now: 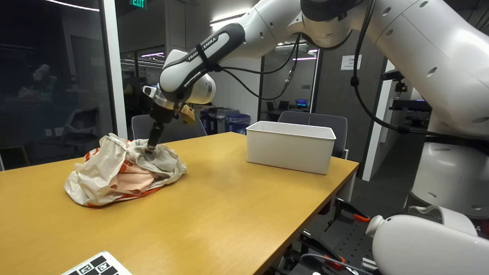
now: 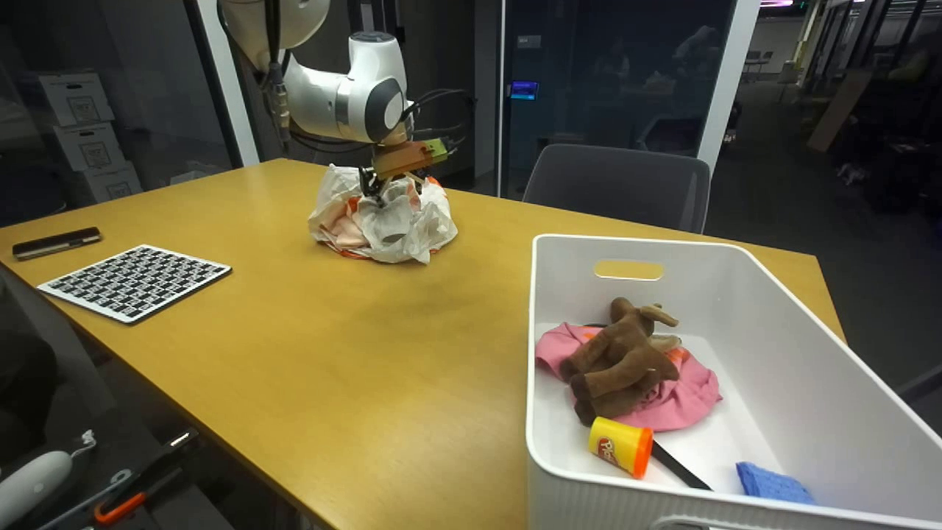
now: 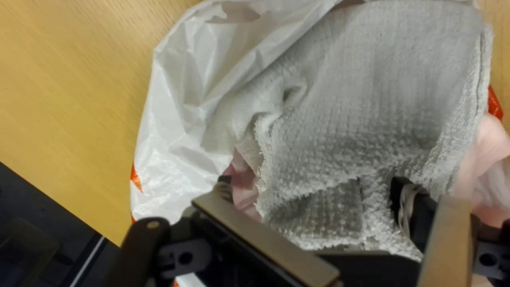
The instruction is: Pick up the light pink shirt and white towel from the basket and put it on the table then pick up the pink shirt and white towel from the table and put them in the plastic bag one by one
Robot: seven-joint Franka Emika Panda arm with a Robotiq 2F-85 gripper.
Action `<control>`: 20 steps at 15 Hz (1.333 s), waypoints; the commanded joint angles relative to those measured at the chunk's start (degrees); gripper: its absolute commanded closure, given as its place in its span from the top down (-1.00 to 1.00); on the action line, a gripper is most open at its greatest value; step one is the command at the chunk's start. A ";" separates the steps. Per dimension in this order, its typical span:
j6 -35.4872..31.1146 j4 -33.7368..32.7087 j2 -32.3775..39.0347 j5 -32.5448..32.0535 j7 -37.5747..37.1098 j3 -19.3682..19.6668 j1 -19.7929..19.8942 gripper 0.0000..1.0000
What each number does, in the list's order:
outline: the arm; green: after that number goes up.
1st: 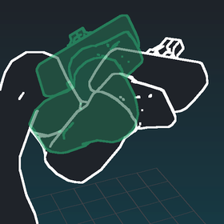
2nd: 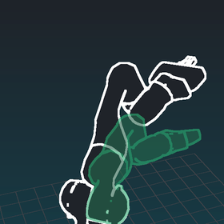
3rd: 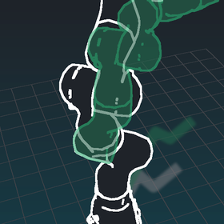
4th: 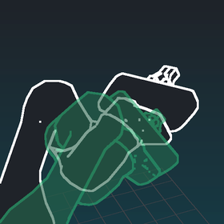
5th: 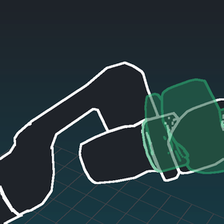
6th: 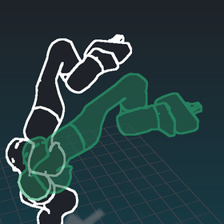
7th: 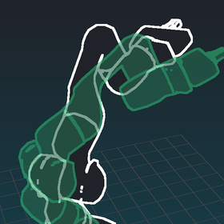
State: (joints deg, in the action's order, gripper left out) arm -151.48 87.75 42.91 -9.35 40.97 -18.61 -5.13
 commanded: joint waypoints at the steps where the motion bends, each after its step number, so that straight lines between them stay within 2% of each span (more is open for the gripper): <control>1: 6.08 -0.49 -3.47 1.82 -5.72 2.30 -1.17 1.00; 6: 6.07 1.26 -7.46 -0.18 -17.29 7.52 -2.34 1.00; 11: 7.43 1.59 -6.10 -1.15 -25.01 11.86 -3.47 1.00; 20: 8.94 3.63 -3.79 0.23 -28.57 11.74 -3.07 1.00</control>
State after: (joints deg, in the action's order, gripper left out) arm -143.65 91.63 39.07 -9.81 13.92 -7.10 -7.66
